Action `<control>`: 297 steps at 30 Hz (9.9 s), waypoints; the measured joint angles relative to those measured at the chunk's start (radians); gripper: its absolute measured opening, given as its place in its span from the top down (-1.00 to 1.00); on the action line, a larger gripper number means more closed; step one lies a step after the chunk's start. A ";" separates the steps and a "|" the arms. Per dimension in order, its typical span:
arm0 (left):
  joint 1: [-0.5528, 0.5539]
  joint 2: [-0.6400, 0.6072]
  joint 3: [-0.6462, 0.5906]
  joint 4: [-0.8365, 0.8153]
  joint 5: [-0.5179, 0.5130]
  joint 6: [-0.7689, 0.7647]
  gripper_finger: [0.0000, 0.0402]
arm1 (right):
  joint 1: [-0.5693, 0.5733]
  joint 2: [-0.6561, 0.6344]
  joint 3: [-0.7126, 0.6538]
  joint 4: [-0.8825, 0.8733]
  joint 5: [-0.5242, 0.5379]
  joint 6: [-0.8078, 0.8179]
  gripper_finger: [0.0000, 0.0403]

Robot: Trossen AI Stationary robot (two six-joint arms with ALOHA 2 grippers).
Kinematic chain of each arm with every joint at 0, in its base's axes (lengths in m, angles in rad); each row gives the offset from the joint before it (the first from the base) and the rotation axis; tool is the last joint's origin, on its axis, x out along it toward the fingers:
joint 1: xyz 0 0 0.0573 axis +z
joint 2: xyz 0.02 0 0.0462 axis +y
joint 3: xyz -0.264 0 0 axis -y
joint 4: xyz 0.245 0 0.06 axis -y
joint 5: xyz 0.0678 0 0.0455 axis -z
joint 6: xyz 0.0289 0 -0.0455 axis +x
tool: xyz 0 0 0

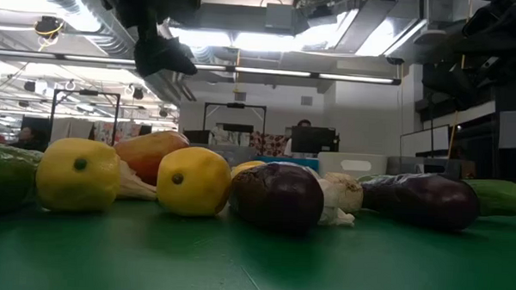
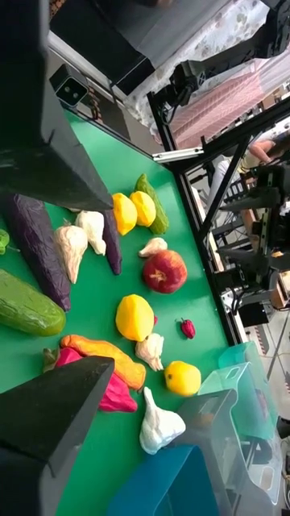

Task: Sort produce into baskets
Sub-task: Put the red apple into the green bin, then put the cucumber into the transparent bin

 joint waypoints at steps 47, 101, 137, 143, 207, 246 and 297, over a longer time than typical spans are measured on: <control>-0.093 0.425 0.411 -0.654 -0.291 0.135 -0.73 | 0.000 0.000 0.000 -0.038 0.024 0.003 -0.54; -0.010 0.294 0.155 -0.388 -0.103 0.063 -0.48 | 0.000 0.000 0.000 -0.080 0.015 0.015 -0.54; 0.503 -0.124 0.147 -0.861 -0.794 -0.384 -0.52 | 0.000 0.000 0.000 -0.080 0.015 0.014 -0.54; 0.558 -0.124 0.072 -0.850 -0.869 -0.523 -0.52 | 0.000 0.000 0.000 -0.080 0.015 0.010 -0.54; 0.415 -0.386 -0.079 -0.466 -0.586 -0.379 -0.93 | 0.000 0.000 0.000 -0.082 0.015 0.007 -0.54; 0.018 -0.278 -0.444 0.284 -0.452 -0.779 -0.93 | 0.000 0.077 0.000 -0.133 0.130 0.057 -0.54; -0.013 -0.233 -0.451 0.475 -0.466 -0.364 -0.93 | 0.151 1.227 0.526 -0.339 0.087 0.296 -0.54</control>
